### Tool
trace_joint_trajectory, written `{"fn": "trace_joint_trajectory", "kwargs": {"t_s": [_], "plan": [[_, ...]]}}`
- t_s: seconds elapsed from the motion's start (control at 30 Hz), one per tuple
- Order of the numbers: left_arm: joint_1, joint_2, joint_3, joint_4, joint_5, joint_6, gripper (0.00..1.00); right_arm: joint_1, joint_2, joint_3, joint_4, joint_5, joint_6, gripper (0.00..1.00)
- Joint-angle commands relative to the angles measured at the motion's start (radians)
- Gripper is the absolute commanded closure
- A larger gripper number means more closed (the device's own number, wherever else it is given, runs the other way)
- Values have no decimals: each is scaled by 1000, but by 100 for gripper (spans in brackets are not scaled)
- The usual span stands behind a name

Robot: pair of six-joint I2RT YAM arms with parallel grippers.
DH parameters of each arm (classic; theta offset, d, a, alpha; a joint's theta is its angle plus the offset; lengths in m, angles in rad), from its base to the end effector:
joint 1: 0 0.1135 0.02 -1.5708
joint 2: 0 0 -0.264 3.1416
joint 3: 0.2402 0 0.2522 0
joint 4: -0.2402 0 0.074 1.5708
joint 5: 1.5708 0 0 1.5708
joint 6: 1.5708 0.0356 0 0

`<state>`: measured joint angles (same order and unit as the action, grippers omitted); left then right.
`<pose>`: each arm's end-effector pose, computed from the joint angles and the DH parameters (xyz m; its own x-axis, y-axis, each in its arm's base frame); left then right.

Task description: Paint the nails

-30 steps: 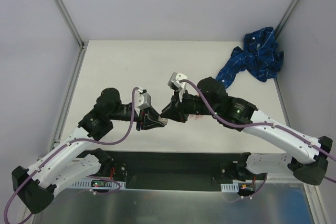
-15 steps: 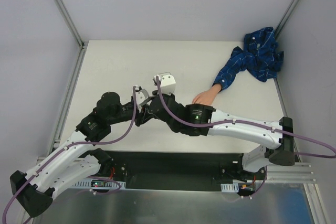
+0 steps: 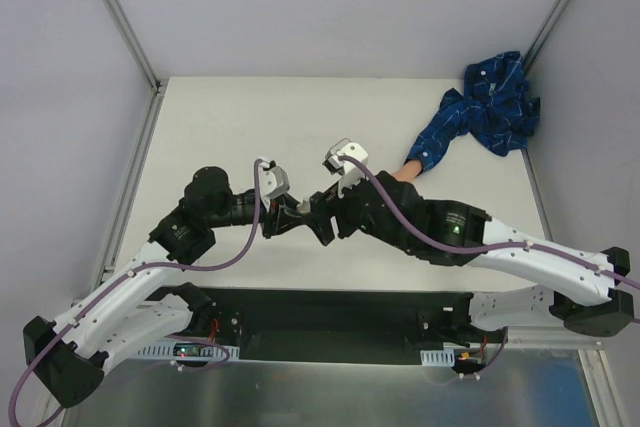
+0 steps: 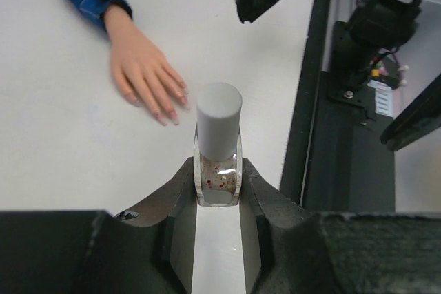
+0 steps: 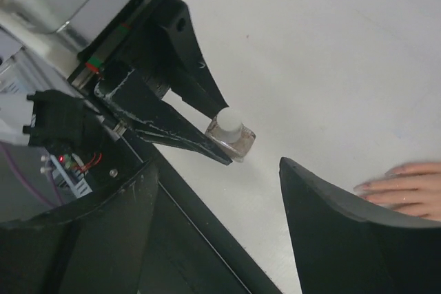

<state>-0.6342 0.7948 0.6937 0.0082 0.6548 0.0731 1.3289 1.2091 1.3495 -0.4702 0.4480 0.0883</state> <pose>0.1375 -0.1281 0.3274 -0.0045 0.0752 -0.9972 0.9613 0.2749 0.0164 0.0775 0.2498 0.4197 -0.1458 -0.2591 -0.9548 -0.7670 0.6391 -0.0563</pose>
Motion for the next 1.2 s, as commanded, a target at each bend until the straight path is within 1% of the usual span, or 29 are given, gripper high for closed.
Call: {"fn": "trace_joint_trajectory", "kwargs": {"t_s": [0.0, 0.03, 0.1, 0.2, 0.23, 0.27, 0.3, 0.37, 0.4, 0.43, 0.57, 0.6, 0.67, 0.7, 0.77, 0.87, 0.9, 0.97, 1.0, 1.03, 1.07, 1.1, 1.13, 1.17], "plan": [[-1, 21, 43, 91, 244, -39, 100, -59, -55, -30, 60, -359, -235, 27], [-1, 35, 49, 93, 270, -45, 100, -69, -60, -35, 67, -423, -254, 27], [-1, 50, 55, 99, 343, -59, 100, -79, -63, -46, 82, -453, -285, 29], [-1, 69, 56, 102, 371, -67, 100, -111, -62, -49, 97, -514, -292, 35], [-2, 70, 56, 104, 378, -67, 100, -125, -59, -49, 99, -540, -292, 40], [-2, 70, 58, 104, 378, -67, 100, -131, -59, -55, 104, -552, -294, 42], [-2, 69, 56, 104, 382, -68, 100, -138, -57, -62, 114, -566, -294, 47], [-2, 63, 50, 111, 387, -67, 100, -155, -56, -69, 126, -598, -289, 51], [-2, 60, 50, 114, 384, -67, 100, -160, -49, -70, 130, -611, -286, 59], [-2, 58, 47, 116, 384, -65, 100, -169, -46, -72, 133, -635, -286, 64], [-2, 58, 49, 119, 397, -68, 100, -183, -28, -78, 142, -667, -285, 65], [-2, 57, 49, 121, 398, -67, 100, -186, -20, -78, 143, -675, -280, 68], [-2, 50, 46, 122, 391, -64, 100, -189, -13, -75, 145, -690, -280, 76], [-2, 47, 46, 122, 388, -65, 100, -191, -5, -76, 145, -696, -285, 81], [-2, 40, 46, 122, 379, -62, 100, -191, -2, -81, 143, -697, -286, 86], [-2, 14, 36, 122, 307, -53, 100, -189, -2, -99, 145, -692, -274, 94], [-2, -5, 29, 122, 233, -47, 100, -189, -8, -107, 156, -680, -265, 99], [-1, -26, 18, 121, 143, -36, 100, -178, -17, -148, 194, -590, -213, 99], [-1, -51, 6, 121, 38, -30, 100, -154, -26, -162, 208, -538, -190, 99], [-1, -64, 0, 119, -10, -18, 100, -120, -28, -173, 222, -318, -161, 99], [-1, -74, -6, 118, -67, -13, 100, -75, -26, -177, 217, -141, -100, 99], [-1, -88, -11, 113, -110, -7, 100, 32, -5, -161, 191, 61, -22, 99], [-1, -92, -11, 104, -174, 1, 100, 74, 16, -139, 144, 406, 64, 99], [-1, -95, -11, 101, -194, 2, 100, 107, 79, -109, 39, 514, 226, 99]]}}
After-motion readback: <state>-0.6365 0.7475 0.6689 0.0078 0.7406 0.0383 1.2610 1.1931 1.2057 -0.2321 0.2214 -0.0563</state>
